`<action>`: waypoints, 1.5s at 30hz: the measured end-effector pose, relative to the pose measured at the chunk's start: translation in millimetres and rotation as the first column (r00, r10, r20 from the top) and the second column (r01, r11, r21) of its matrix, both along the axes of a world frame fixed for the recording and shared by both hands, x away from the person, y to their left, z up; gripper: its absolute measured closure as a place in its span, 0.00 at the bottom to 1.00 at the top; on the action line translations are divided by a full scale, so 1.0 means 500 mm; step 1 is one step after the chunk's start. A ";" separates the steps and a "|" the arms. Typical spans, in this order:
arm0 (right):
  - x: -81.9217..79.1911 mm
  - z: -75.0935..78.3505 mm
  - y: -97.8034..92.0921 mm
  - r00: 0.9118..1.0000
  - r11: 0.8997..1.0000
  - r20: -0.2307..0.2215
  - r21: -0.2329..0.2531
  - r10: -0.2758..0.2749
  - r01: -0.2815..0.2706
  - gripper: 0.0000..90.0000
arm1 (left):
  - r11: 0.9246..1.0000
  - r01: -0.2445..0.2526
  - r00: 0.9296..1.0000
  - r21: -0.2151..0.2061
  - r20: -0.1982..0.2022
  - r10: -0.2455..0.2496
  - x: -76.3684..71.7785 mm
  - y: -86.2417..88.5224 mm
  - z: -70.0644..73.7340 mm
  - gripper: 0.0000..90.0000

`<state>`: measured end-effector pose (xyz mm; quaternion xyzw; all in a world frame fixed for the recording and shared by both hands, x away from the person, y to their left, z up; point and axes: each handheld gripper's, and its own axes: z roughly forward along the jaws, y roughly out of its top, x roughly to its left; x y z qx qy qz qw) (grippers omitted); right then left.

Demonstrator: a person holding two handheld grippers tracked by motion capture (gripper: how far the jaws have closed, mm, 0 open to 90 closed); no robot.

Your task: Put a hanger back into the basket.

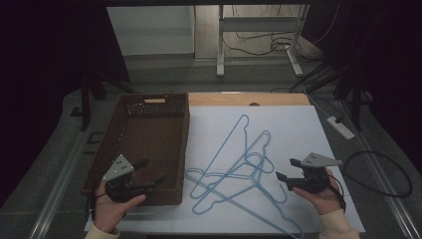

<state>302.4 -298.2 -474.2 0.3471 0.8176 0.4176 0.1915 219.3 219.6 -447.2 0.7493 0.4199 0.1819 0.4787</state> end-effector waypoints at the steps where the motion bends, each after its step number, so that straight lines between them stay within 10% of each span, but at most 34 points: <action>1: 0.000 0.000 0.000 1.000 1.000 0.000 0.000 0.000 0.000 0.30 | 1.000 0.000 1.000 0.000 0.000 0.000 0.000 0.000 0.000 0.24; 26: 0.002 0.002 0.014 0.998 0.992 0.009 -0.111 0.055 -0.054 0.35 | 1.000 0.004 1.000 0.005 -0.003 -0.004 0.001 -0.001 -0.003 0.25; 35: 0.026 0.034 0.041 0.985 0.951 -0.006 -0.261 0.172 -0.167 0.41 | 1.000 0.002 1.000 -0.002 0.001 -0.002 -0.001 0.002 0.000 0.25; 38: 0.053 0.043 0.069 0.961 0.889 -0.063 -0.368 0.270 -0.274 0.42 | 1.000 0.007 1.000 -0.001 -0.001 -0.007 -0.001 0.000 -0.001 0.25; 39: 0.053 0.043 0.069 0.961 0.889 -0.063 -0.368 0.270 -0.274 0.42 | 1.000 0.007 1.000 -0.001 -0.001 -0.007 -0.001 0.000 -0.001 0.25; 40: 0.074 0.047 0.093 0.932 0.820 -0.112 -0.446 0.345 -0.357 0.43 | 1.000 0.007 1.000 0.002 0.000 -0.007 -0.001 -0.001 -0.001 0.25; 42: 0.087 0.049 0.106 0.912 0.784 -0.141 -0.471 0.384 -0.403 0.43 | 1.000 0.004 1.000 0.000 -0.001 -0.004 -0.001 -0.001 -0.001 0.25; 45: 0.113 0.051 0.135 0.868 0.702 -0.198 -0.520 0.455 -0.486 0.44 | 1.000 0.004 1.000 0.001 -0.001 -0.004 -0.001 0.000 -0.002 0.25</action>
